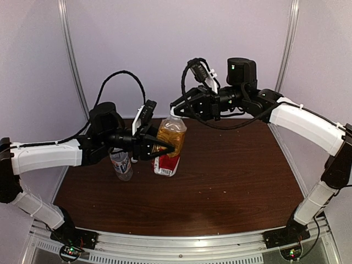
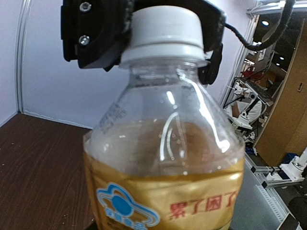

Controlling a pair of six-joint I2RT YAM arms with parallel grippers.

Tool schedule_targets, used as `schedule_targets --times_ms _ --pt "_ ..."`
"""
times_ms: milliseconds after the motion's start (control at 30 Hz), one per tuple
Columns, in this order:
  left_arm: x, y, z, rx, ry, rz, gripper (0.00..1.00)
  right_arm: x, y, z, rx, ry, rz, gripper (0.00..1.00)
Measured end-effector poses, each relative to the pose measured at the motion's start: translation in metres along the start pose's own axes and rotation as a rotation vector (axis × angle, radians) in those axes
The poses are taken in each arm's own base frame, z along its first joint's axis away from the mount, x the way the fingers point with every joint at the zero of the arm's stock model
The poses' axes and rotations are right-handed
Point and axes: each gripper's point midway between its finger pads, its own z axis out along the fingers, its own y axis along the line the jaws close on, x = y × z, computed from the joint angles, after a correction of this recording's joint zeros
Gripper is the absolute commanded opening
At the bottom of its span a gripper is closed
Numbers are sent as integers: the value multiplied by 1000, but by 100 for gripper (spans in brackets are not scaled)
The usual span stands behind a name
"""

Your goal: Unscrew the bottle caps

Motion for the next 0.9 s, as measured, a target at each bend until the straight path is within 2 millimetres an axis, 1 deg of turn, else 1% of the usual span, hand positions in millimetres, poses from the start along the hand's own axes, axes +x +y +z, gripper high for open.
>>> schedule_targets --times_ms 67,167,233,333,433,500,567,767,900 --pt "2 -5 0 31 7 -6 35 2 5 2 -56 3 -16 10" --pt "6 -9 -1 52 15 -17 35 5 8 3 -94 6 -24 18" --pt "7 -9 -1 55 16 -21 35 5 8 3 -97 8 -23 29" --pt "6 -9 -1 51 15 -20 35 5 5 3 -77 8 -14 49" --pt "7 -6 1 31 12 -4 35 4 -3 1 -3 9 12 66" --pt "9 -2 2 1 17 0 35 2 -10 0 53 7 43 74" --pt "12 5 3 -44 30 2 35 -2 -16 -3 117 -3 59 78" --pt "14 31 2 -203 61 13 35 -22 -31 -21 339 -56 123 81" --pt "16 46 -2 -292 72 13 35 -27 -49 -31 513 -78 184 86"
